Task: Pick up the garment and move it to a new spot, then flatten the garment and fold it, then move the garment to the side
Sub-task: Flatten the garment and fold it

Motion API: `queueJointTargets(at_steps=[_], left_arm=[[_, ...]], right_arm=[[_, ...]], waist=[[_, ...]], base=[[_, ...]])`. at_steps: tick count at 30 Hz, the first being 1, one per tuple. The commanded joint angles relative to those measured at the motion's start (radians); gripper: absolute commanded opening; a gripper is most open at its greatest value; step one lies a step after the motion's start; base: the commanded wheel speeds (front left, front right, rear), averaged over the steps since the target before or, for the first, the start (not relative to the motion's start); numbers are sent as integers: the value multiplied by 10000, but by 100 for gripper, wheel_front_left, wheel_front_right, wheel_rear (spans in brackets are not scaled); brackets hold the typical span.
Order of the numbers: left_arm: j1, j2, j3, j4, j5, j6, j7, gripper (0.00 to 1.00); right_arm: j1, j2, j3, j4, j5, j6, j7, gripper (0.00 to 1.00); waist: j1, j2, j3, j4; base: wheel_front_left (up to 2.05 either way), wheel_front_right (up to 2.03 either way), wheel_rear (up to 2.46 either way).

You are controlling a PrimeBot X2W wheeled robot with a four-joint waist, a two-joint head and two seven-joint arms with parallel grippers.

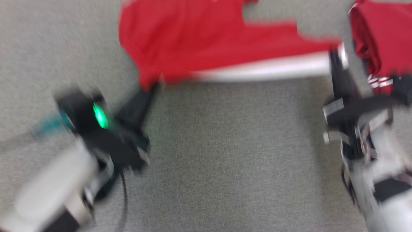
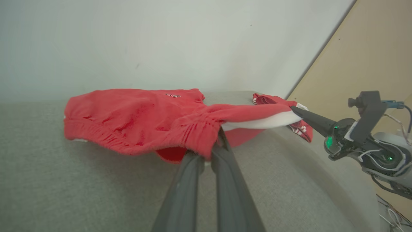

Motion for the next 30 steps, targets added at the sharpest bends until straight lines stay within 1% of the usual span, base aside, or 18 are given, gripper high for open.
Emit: queueJointTargets(at_steps=[1, 7, 10, 13, 14, 15, 20, 23, 25, 30], left_arm=[[953, -161, 98, -165, 351, 36, -25, 0], [3596, -555, 95, -205, 1210, -77, -28, 0], [4511, -670, 161, -113, 1641, -105, -26, 0], [5142, -693, 223, -17, 1916, -153, -27, 0], [5142, -693, 223, -17, 1916, -153, -27, 0], [5320, -685, 312, 0, 2004, -158, -28, 0], [6033, -523, 450, 52, 2232, -256, -27, 0], [6290, -486, 476, 33, 2304, -258, -29, 0], [6389, -559, 500, 39, 2350, -285, -27, 0], [6477, -870, 593, -29, 2541, -327, -27, 0]], right_arm=[[908, -175, -205, -327, 156, -23, 41, 0], [3674, -279, -751, -1550, 78, -23, 444, 0], [4893, -77, -1163, -2136, -29, -23, 727, 0], [5999, 158, -1412, -2761, -266, -24, 1172, 0], [5999, 158, -1412, -2761, -266, -24, 1172, 0], [6368, 250, -1493, -2995, -364, -24, 1316, 0], [8018, 907, -2262, -4186, -723, -24, 2058, 0], [8659, 1342, -2829, -4936, -904, -24, 2500, 0], [8954, 1577, -3098, -5316, -953, -25, 2815, 0], [8931, 1887, -3475, -5903, -1141, -25, 3369, 0]], waist=[[4, 2, -1040, 81], [4, 2, -1699, 103], [4, 2, -1984, 160], [4, 2, -2245, 250], [4, 2, -2245, 250], [4, 2, -2333, 290], [4, 2, -2796, 528], [4, 2, -2951, 608], [4, 2, -3026, 658], [4, 2, -3098, 820]], base=[[0, 0, 0], [0, 0, 0], [0, 0, 0], [0, 0, 0], [0, 0, 0], [0, 0, 0], [0, 0, 0], [0, 0, 0], [0, 0, 0], [0, 0, 0]])
